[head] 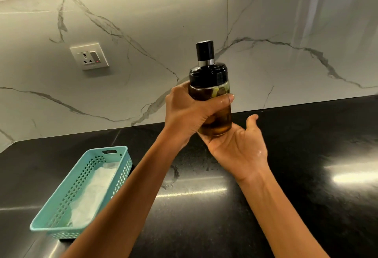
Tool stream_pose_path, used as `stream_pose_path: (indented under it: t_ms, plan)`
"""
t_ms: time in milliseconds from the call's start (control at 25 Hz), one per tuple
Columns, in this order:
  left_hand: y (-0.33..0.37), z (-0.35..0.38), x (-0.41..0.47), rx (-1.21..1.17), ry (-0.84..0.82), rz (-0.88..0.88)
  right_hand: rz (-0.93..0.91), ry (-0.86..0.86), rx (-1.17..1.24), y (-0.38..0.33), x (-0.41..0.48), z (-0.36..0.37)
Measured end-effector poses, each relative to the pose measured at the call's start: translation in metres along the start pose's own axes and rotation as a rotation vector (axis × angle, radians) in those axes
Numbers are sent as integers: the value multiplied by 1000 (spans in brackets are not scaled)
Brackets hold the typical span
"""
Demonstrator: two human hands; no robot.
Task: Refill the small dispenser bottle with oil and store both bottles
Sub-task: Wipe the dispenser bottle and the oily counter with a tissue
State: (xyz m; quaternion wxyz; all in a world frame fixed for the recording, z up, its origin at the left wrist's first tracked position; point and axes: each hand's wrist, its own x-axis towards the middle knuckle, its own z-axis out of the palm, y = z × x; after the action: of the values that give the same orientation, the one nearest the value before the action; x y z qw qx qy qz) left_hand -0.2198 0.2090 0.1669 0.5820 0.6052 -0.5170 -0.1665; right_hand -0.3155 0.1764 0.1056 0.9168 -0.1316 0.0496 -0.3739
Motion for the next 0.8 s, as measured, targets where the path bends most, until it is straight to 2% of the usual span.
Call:
stream_pose_path:
  t_ms: [240,520,800]
  plan:
    - [-10,3,7,71,21,29,101,23,23,-3,-29,-7]
    - [-29,8,11,51,38,-12,-11,39,-132,-38,-15,-11]
    - [-52,7,25,59,-11,-12,171,140,-119,-1,17,-19]
